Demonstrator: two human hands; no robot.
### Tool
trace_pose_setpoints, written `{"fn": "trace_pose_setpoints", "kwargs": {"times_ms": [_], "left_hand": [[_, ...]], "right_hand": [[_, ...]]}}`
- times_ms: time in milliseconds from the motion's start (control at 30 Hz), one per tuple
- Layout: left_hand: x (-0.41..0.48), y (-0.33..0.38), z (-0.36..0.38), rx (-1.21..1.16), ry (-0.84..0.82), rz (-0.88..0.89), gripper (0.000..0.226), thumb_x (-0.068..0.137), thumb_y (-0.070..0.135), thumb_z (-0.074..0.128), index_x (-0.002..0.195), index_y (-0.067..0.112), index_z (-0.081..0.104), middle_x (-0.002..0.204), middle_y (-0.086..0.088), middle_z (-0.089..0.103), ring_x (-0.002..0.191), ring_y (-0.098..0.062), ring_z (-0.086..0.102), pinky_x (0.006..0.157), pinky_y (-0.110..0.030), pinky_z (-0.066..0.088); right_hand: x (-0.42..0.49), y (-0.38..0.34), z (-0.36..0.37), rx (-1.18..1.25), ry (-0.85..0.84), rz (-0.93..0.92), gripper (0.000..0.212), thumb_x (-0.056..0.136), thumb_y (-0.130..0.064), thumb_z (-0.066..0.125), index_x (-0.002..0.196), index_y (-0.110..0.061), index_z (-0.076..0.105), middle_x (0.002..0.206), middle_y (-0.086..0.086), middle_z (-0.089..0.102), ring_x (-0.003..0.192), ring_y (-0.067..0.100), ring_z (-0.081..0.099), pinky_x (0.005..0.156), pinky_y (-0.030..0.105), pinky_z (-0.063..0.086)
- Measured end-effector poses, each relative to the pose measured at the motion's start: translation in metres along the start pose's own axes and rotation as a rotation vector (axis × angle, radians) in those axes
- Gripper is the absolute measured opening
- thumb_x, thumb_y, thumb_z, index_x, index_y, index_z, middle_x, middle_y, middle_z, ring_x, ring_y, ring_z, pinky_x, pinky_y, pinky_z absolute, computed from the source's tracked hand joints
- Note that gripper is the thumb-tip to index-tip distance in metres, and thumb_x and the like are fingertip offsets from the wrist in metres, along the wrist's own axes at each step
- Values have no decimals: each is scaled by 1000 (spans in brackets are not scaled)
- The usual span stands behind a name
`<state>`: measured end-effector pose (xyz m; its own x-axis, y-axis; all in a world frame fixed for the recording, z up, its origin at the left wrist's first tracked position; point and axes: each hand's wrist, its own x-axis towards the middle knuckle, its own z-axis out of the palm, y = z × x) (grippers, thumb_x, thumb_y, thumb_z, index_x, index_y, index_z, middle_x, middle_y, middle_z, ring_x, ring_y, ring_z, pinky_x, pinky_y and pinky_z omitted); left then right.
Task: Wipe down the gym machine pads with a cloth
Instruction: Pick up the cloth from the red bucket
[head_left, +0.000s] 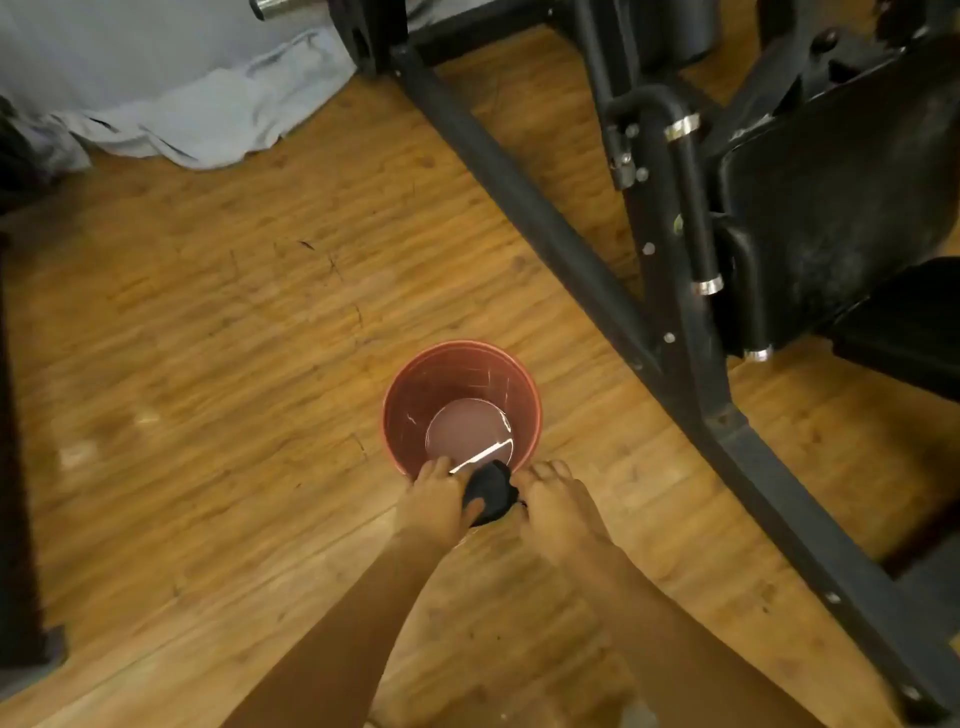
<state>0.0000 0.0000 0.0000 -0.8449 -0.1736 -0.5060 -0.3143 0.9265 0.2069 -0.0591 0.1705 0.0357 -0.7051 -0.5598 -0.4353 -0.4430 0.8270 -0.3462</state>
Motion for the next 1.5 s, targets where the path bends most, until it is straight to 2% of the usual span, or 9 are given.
{"fn": "trace_pose_setpoints", "kwargs": {"times_ms": [100,167,267,367,500,667,800,1200,1500], "left_hand": [[15,-6,25,112,7,21,57,101,45,50,155,33,34,143,5,50,134,-22,45,108,-42,26],[22,-9,36,141,39,23,49,100,43,53,148,34,44,133,6,59,125,-21,54,105,-41,25],[23,-10,42,187,205,72,25,85,42,75,107,33,72,94,8,73,92,-19,69,86,-37,24],[19,-10,35,212,245,102,28,60,38,94,79,30,76,72,11,69,72,-17,69,80,-37,26],[11,-5,14,156,351,132,44,51,31,100,89,27,79,83,8,75,83,-21,73,87,-40,29],[-7,11,-35,131,388,128,44,70,33,91,111,26,77,110,5,75,107,-22,69,96,-48,45],[-20,38,-90,135,432,168,39,85,35,78,122,23,73,124,2,70,121,-26,60,103,-52,38],[-21,175,-247,148,469,348,29,89,32,72,113,17,75,132,-2,66,128,-30,53,106,-58,32],[9,285,-307,178,483,379,21,91,36,71,103,21,78,133,2,63,128,-26,50,109,-54,24]], "right_hand": [[14,12,20,10,0,0,43,97,-21,52,140,-21,55,141,-1,54,135,22,40,103,37,42],[20,16,31,13,-14,6,41,97,-22,53,138,-22,56,138,-1,55,133,23,41,102,37,43],[18,17,42,31,-4,-6,40,97,-21,54,136,-24,58,135,-2,56,132,22,41,101,36,44],[15,19,40,79,10,-6,39,98,-22,53,137,-23,58,135,-2,57,130,21,42,101,35,43],[6,17,23,145,69,9,36,98,-21,54,133,-20,62,130,-2,60,127,20,44,100,35,44],[-12,14,-21,203,190,51,33,94,-16,57,126,-16,65,125,1,62,126,24,47,98,41,48],[-35,12,-72,231,278,63,29,92,-20,62,119,-13,67,119,4,64,119,27,52,92,44,51],[-92,65,-249,333,570,198,40,86,-21,78,123,-12,64,123,3,62,122,23,51,98,43,53],[-114,149,-333,419,633,275,41,91,-27,69,128,-11,63,128,4,62,127,27,50,101,48,50]]}}
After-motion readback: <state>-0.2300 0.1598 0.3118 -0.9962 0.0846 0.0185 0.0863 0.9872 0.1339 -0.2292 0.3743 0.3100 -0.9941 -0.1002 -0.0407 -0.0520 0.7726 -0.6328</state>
